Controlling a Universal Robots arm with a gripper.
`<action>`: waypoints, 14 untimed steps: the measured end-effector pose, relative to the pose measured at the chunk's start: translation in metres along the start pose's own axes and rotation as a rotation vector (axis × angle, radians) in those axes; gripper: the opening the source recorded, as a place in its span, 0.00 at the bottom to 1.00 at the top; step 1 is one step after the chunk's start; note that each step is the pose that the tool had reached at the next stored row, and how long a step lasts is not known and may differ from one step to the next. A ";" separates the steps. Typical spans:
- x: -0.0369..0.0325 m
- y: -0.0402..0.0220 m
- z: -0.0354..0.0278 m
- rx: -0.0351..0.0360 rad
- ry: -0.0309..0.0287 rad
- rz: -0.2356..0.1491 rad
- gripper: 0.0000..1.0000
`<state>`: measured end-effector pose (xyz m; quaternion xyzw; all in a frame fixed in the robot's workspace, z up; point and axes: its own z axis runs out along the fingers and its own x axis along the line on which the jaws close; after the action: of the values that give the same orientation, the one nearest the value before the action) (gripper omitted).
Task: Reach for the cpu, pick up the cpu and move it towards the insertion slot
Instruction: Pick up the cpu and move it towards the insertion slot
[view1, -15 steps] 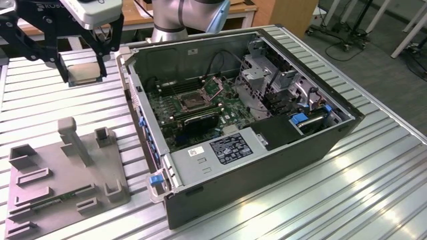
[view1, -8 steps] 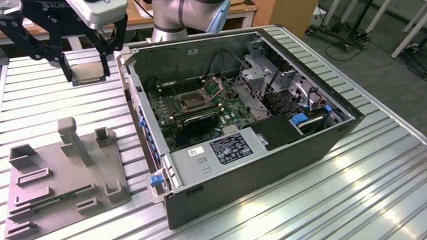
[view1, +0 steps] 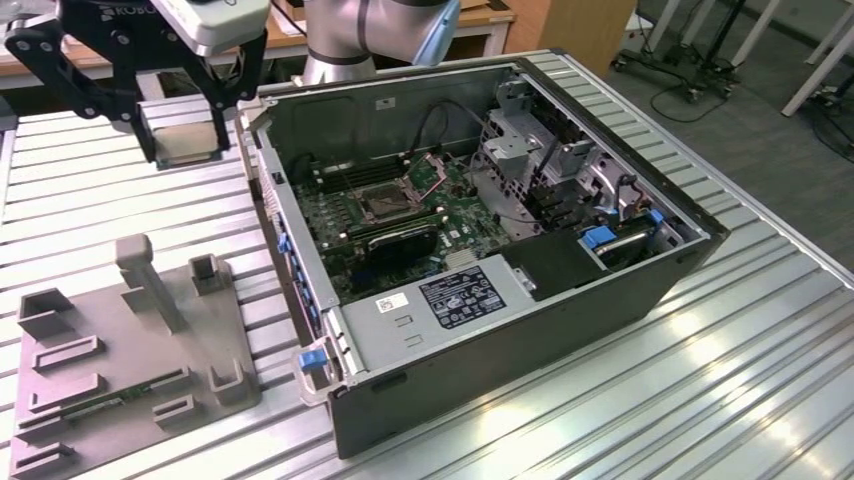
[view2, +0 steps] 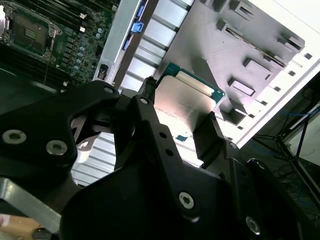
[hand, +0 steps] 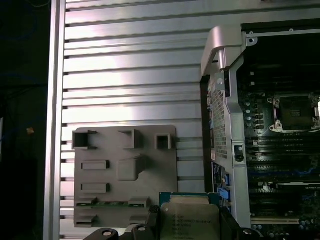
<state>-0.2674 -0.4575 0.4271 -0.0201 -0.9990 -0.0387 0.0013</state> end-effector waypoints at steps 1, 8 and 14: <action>-0.0007 0.0000 0.0000 0.0000 0.0000 0.000 0.54; -0.0049 0.0002 0.0000 0.0001 0.0000 0.000 0.54; -0.0081 0.0003 0.0000 0.0000 0.0000 0.000 0.54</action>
<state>-0.2592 -0.4575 0.4271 -0.0201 -0.9990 -0.0387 0.0013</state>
